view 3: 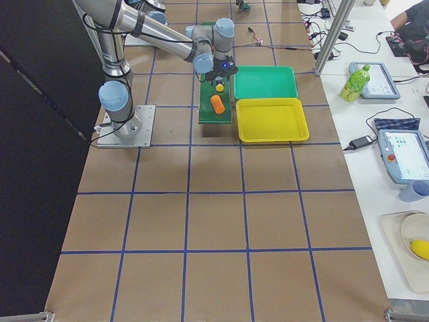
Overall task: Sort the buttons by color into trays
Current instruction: 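Grasp yellow button at belt end with right gripper while left grasps green button, then drop yellow button into yellow tray with right gripper while left places green button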
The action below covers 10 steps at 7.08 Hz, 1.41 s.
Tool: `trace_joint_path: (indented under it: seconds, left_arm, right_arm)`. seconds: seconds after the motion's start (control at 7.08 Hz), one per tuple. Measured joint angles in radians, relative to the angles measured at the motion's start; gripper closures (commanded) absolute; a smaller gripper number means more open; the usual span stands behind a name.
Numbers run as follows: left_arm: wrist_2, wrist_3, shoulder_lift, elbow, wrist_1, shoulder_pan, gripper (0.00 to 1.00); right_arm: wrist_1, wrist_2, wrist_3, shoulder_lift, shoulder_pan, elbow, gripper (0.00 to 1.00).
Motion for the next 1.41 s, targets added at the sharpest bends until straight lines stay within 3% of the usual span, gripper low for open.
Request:
trace_joint_path:
  seconds: [0.28, 0.56, 0.85, 1.13, 1.41]
  left_arm:
    - [0.003, -0.073, 0.058, -0.023, -0.024, -0.021, 1.00]
    - [0.005, -0.266, 0.205, -0.111, -0.110, -0.099, 1.00]
    - [-0.017, -0.548, 0.377, -0.278, -0.144, -0.233, 1.00]
    - [-0.031, -0.842, 0.511, -0.408, -0.149, -0.393, 1.00]
    - [-0.036, -1.092, 0.569, -0.496, -0.147, -0.513, 1.00]
  right_arm:
    - [0.001, 0.000, -0.004, 0.018, -0.006, 0.000, 1.00]
    - [0.003, 0.009, -0.022, 0.022, -0.009, -0.001, 1.00]
    - [0.006, 0.022, -0.045, 0.016, -0.016, -0.027, 1.00]
    - [0.014, 0.022, -0.105, 0.034, -0.035, -0.144, 1.00]
    - [0.017, 0.017, -0.278, 0.120, -0.121, -0.272, 1.00]
